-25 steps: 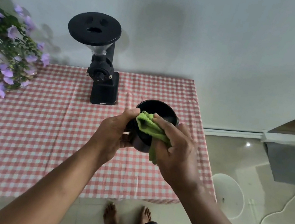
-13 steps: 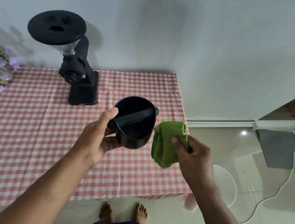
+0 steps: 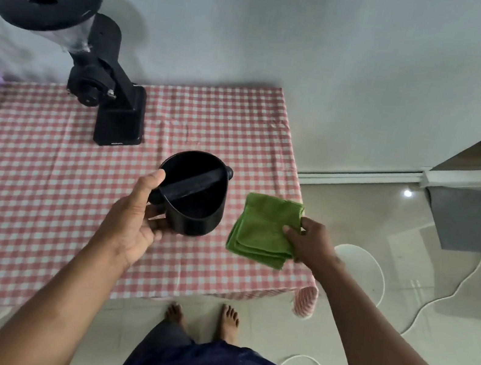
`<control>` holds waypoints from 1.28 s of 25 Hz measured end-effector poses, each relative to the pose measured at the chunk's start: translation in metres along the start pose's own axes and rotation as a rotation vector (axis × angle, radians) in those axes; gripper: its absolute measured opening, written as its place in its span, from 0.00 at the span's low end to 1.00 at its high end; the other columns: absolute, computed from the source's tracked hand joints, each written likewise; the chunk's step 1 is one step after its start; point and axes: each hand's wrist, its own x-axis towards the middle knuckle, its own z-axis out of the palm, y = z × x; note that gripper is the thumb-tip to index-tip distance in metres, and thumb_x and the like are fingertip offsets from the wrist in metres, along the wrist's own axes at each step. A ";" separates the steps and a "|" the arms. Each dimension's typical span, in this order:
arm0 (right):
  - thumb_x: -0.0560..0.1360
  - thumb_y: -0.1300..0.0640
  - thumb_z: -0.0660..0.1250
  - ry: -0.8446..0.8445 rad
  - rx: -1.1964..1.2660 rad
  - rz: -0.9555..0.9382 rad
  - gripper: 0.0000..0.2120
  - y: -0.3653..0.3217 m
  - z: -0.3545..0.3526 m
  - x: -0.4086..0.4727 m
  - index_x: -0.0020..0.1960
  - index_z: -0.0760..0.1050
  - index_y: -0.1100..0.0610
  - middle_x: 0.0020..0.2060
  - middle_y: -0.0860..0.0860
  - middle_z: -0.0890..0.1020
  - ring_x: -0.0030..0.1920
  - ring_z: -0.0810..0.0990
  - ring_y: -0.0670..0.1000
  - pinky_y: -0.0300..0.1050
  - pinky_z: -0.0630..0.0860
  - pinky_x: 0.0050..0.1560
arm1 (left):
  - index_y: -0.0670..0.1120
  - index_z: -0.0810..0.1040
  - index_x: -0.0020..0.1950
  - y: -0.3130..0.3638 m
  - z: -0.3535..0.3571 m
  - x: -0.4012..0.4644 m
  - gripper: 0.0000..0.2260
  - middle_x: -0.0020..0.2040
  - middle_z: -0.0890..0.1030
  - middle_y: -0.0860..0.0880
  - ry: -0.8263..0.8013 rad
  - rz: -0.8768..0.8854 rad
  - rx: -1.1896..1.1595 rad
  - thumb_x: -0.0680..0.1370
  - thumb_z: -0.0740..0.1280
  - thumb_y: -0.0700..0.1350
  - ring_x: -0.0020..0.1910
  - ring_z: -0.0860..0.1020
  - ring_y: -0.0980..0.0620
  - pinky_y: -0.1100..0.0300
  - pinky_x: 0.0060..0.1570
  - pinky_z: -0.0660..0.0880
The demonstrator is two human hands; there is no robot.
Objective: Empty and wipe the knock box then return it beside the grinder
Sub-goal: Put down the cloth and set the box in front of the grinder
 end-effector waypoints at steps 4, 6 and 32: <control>0.79 0.57 0.72 0.001 -0.288 0.135 0.18 0.037 -0.010 0.013 0.68 0.81 0.59 0.50 0.59 0.87 0.50 0.84 0.60 0.45 0.76 0.47 | 0.48 0.80 0.60 -0.016 0.003 -0.002 0.14 0.59 0.83 0.42 -0.006 -0.030 0.022 0.80 0.69 0.55 0.60 0.82 0.39 0.37 0.61 0.80; 0.78 0.59 0.70 0.078 -0.301 0.104 0.21 0.035 -0.008 0.010 0.71 0.79 0.57 0.55 0.61 0.88 0.56 0.84 0.62 0.49 0.76 0.52 | 0.48 0.81 0.59 -0.019 0.003 -0.002 0.13 0.57 0.83 0.43 -0.008 -0.029 0.033 0.80 0.69 0.54 0.59 0.82 0.39 0.37 0.61 0.79; 0.85 0.61 0.67 -0.269 0.423 -0.423 0.09 -0.159 0.095 -0.061 0.56 0.85 0.53 0.44 0.50 0.90 0.42 0.87 0.47 0.43 0.85 0.48 | 0.39 0.87 0.55 0.037 -0.079 -0.006 0.25 0.51 0.90 0.42 0.256 0.062 0.055 0.71 0.75 0.60 0.53 0.88 0.42 0.48 0.57 0.84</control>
